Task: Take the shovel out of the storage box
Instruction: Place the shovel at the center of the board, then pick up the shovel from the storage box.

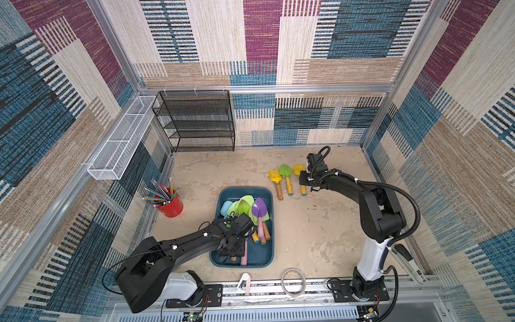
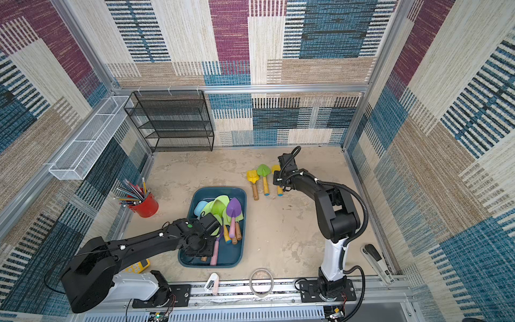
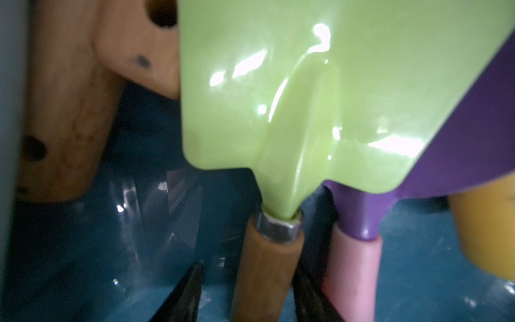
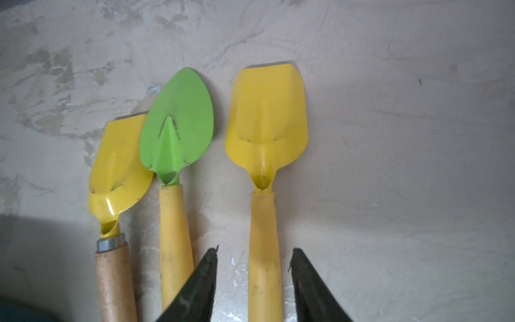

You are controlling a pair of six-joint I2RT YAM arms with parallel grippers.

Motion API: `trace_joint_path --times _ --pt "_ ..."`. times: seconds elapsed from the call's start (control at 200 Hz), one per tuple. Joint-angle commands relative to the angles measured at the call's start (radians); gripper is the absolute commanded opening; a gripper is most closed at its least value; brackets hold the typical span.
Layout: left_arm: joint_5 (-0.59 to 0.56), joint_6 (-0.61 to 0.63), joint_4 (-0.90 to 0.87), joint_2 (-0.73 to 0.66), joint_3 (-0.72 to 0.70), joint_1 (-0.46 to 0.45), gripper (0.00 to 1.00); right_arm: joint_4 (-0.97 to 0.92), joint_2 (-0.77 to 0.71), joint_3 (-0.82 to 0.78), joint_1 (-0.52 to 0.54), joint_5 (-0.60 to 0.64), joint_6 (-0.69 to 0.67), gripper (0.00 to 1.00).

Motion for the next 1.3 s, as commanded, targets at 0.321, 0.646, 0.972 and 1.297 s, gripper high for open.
trace_joint_path --times 0.321,0.646,0.972,1.297 --pt "-0.018 0.015 -0.004 0.016 0.013 -0.010 0.26 0.031 -0.133 -0.050 0.020 0.029 0.008 0.46" --pt "-0.023 0.016 -0.044 -0.067 0.054 -0.010 0.17 0.043 -0.241 -0.087 0.056 0.018 0.014 0.47" --pt "-0.006 0.047 -0.063 -0.135 0.125 0.015 0.17 0.090 -0.354 -0.155 0.113 -0.145 0.056 0.48" --pt "0.140 0.093 0.021 -0.124 0.159 0.115 0.17 0.257 -0.405 -0.280 0.138 -0.483 0.181 0.64"
